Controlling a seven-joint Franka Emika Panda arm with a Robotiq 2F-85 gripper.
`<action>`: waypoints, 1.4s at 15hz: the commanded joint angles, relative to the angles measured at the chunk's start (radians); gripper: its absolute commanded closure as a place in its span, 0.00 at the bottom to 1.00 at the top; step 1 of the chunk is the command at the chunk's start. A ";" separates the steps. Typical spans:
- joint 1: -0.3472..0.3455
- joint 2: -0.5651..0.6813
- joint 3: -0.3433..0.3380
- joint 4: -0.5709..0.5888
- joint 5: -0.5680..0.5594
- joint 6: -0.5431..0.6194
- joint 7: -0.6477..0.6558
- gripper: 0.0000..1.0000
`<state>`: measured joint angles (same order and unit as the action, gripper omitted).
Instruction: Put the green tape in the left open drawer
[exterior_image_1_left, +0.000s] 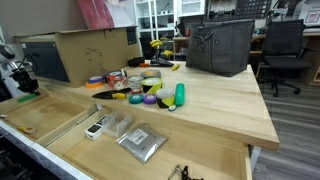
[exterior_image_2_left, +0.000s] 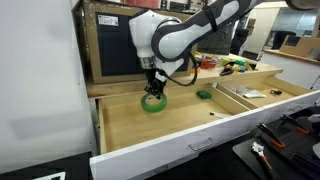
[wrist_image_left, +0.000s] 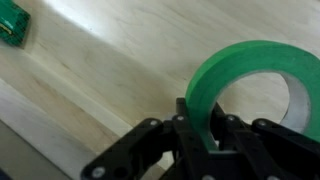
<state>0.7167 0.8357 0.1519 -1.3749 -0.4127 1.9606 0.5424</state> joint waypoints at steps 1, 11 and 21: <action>0.076 0.094 -0.025 0.154 0.024 -0.072 -0.078 0.94; 0.195 0.219 -0.029 0.292 0.011 -0.114 -0.186 0.94; 0.259 0.282 -0.014 0.324 -0.029 -0.102 -0.261 0.94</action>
<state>0.9537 1.1054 0.1252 -1.1024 -0.4326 1.8806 0.3250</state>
